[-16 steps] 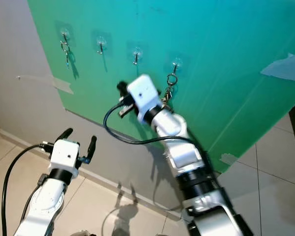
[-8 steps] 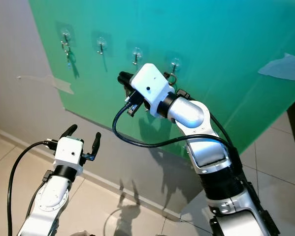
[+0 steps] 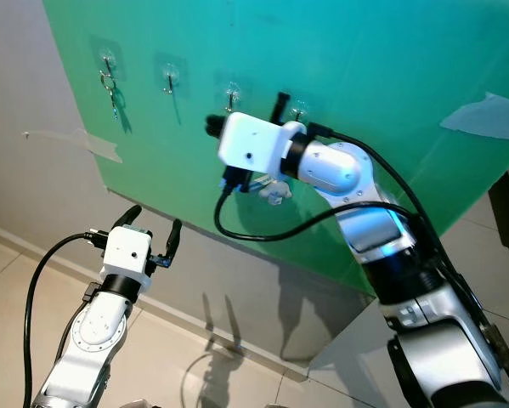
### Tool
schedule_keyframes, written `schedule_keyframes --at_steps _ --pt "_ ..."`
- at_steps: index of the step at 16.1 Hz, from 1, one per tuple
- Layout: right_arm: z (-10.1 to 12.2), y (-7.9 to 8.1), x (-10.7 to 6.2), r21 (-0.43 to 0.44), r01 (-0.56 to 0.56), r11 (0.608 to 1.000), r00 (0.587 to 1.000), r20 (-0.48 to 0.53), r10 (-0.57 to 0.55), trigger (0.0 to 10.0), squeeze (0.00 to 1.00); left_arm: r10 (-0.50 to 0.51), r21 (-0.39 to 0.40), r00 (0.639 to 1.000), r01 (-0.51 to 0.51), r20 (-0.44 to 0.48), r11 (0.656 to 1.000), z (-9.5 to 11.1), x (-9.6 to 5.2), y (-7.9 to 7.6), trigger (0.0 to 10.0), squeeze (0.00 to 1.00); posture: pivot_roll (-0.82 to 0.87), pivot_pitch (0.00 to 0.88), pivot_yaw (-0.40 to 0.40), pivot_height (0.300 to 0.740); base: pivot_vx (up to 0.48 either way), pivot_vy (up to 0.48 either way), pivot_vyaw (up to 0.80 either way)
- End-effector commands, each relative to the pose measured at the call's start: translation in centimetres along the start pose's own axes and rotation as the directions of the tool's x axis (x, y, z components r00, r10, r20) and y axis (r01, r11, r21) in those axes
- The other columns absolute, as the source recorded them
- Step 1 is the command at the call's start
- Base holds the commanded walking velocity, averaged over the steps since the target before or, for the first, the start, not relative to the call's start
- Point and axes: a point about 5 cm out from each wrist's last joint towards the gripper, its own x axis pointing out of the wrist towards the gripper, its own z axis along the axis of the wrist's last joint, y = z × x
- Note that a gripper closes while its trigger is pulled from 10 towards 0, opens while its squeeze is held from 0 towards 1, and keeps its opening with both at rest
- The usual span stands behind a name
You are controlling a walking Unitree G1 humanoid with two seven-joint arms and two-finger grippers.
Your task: Hang keys on a hook
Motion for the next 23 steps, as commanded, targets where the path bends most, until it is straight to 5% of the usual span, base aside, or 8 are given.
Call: schedule_keyframes --at_steps 1,7,16,23 --pt "0.3 -0.6 0.3 -0.050 0.014 0.999 1.000 0.012 -0.014 10.0 0.00 -0.002 -0.002 1.000 0.002 0.007 1.000 0.1 0.2 -0.3 10.0 0.00 -0.10 0.000 -0.106 0.736 0.000 0.000 0.00" --pt "0.4 -1.1 0.8 -0.191 0.007 0.982 0.998 0.065 0.005 10.0 0.00 -0.104 -0.051 0.993 0.107 0.054 0.993 1.2 0.1 -2.4 10.0 0.00 -0.10 0.000 -0.122 0.736 0.000 0.000 0.00" --pt "-0.8 -2.3 0.9 -0.359 0.047 0.932 0.998 0.060 -0.027 10.0 0.00 -0.114 -0.043 0.991 0.117 0.067 0.992 1.5 0.2 -2.9 10.0 0.00 -0.10 0.000 -0.117 0.736 0.000 0.000 0.00" --pt "-2.5 -1.9 0.9 -0.519 0.028 0.854 1.000 0.026 -0.016 10.0 0.00 -0.106 -0.049 0.993 0.109 0.056 0.993 1.3 0.1 -2.5 10.0 0.00 -0.09 0.000 -0.116 0.736 0.000 0.000 0.00"
